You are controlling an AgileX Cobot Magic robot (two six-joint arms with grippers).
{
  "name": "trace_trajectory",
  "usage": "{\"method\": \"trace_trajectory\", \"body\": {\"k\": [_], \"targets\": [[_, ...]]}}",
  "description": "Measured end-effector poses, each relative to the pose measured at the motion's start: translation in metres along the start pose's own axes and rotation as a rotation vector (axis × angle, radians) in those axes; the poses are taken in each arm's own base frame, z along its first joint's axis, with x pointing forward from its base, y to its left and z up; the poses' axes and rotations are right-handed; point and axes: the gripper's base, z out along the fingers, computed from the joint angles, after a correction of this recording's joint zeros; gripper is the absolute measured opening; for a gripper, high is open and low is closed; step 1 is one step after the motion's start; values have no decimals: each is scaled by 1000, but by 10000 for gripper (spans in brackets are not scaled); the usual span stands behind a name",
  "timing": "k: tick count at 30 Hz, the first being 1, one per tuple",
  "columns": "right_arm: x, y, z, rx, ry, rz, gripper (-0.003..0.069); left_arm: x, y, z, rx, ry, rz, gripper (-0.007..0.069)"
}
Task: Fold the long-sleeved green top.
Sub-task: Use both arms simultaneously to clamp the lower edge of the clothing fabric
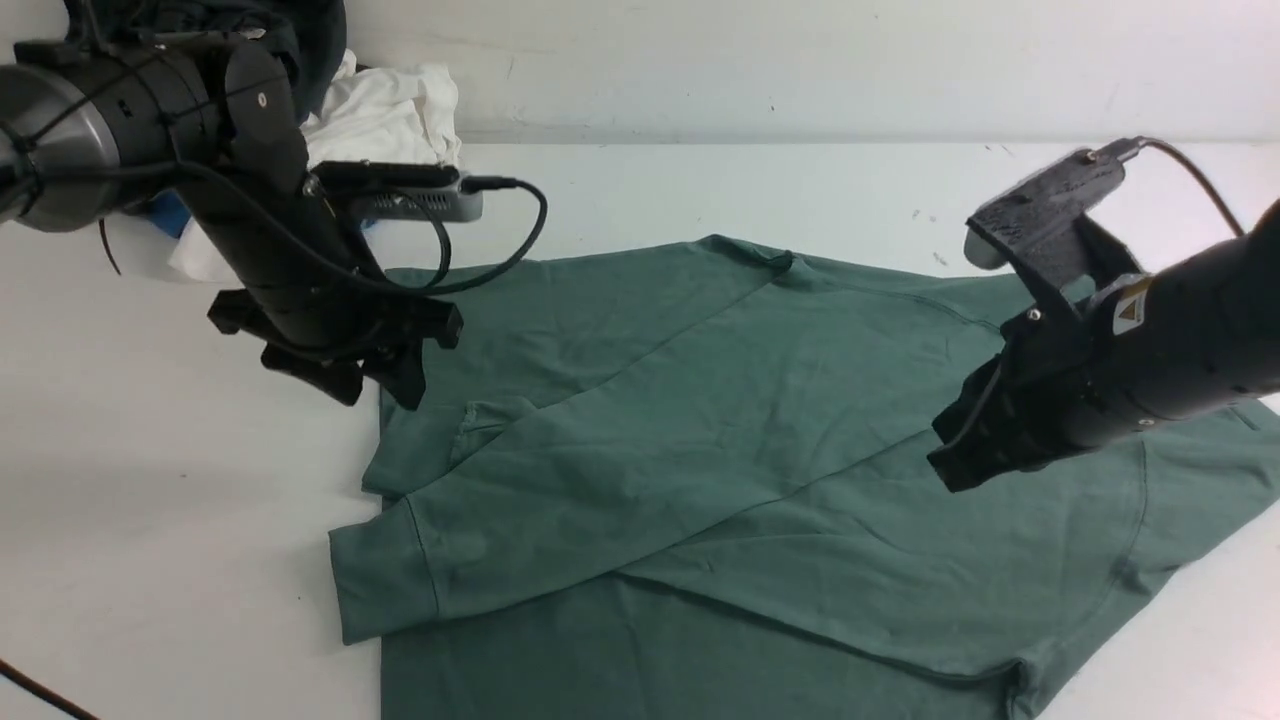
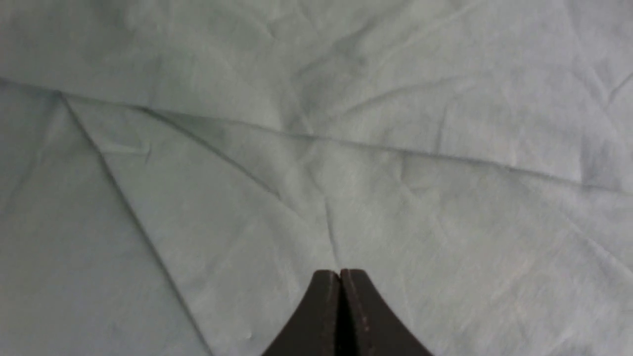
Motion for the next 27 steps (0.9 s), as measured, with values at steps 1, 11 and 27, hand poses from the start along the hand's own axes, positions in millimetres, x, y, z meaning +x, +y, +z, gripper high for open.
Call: {"method": "trace_trajectory", "body": {"k": [1, 11, 27], "targets": [[0, -1, 7, -1, 6, 4, -8, -2, -1, 0, 10, -3, 10, 295], [15, 1, 47, -59, 180, 19, -8, 9, -19, 52, 115, 223, 135, 8], [11, 3, 14, -60, 146, 10, -8, -22, -7, 99, -170, 34, 329, -8]]}}
